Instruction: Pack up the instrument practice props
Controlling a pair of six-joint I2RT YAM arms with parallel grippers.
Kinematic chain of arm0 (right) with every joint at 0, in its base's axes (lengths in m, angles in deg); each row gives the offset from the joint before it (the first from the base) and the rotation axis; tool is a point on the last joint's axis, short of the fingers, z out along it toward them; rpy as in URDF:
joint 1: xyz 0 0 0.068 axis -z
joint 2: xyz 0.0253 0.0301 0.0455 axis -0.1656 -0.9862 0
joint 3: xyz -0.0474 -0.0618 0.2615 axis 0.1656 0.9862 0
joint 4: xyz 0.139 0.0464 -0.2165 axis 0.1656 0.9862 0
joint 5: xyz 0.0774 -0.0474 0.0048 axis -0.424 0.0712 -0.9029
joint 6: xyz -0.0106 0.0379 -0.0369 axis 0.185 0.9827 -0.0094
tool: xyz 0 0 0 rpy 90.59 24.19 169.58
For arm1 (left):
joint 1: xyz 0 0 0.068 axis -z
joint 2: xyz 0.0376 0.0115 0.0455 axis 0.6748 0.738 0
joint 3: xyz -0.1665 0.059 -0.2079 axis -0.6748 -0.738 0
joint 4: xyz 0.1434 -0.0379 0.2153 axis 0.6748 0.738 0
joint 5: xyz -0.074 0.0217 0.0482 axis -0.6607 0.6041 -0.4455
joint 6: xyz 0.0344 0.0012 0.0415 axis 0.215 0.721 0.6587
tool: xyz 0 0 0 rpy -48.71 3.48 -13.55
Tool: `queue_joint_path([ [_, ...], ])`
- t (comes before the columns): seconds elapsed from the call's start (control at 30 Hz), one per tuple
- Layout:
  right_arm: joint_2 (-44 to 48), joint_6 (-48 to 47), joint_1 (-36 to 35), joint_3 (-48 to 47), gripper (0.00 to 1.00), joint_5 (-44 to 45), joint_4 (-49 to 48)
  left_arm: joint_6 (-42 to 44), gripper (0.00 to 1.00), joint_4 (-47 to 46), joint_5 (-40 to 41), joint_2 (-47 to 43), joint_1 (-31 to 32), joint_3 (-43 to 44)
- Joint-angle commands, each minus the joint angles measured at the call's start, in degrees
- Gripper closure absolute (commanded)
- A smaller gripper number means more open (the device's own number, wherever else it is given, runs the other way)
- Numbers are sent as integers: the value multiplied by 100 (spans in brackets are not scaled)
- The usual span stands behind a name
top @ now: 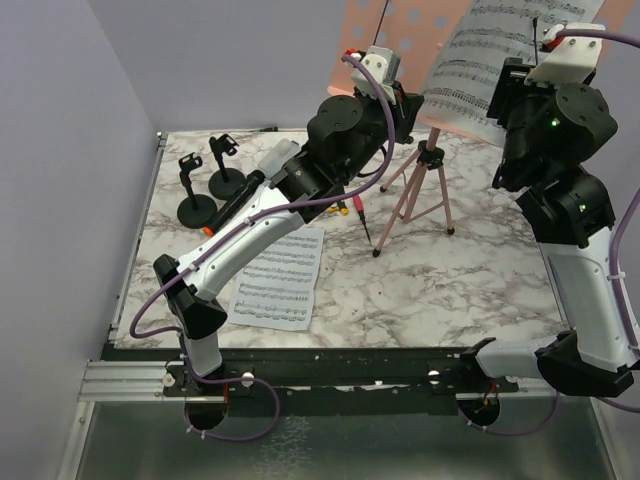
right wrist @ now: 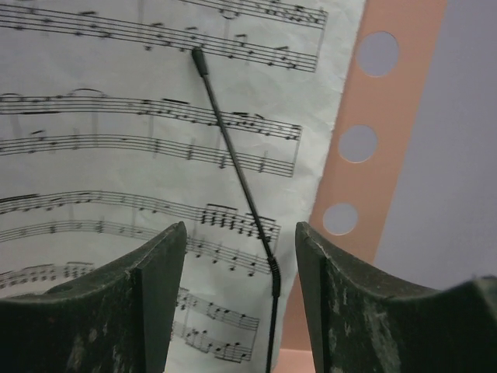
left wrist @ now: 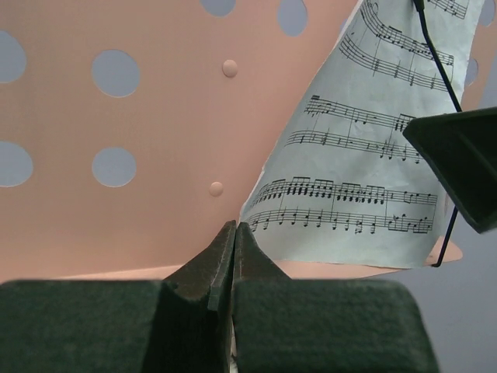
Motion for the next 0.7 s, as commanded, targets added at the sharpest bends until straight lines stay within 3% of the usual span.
queue_joint_path([
  [0.0, -57, 261, 591, -147, 41, -304, 479, 43, 100, -107, -23, -341, 34, -132],
  [0.13, -118, 513, 689, -213, 53, -684, 708, 44, 100, -126, -34, -377, 34, -153],
  [0.33, -117, 636, 691, -378, 82, -878, 843, 94, 100, -127, -17, -455, 34, -192],
  [0.4, -79, 649, 692, -420, 97, -839, 834, 110, 100, -127, 1, -504, 36, -220],
  [0.67, 373, 673, 693, 3, 100, -827, 451, 189, 100, -126, 141, -713, 36, -288],
])
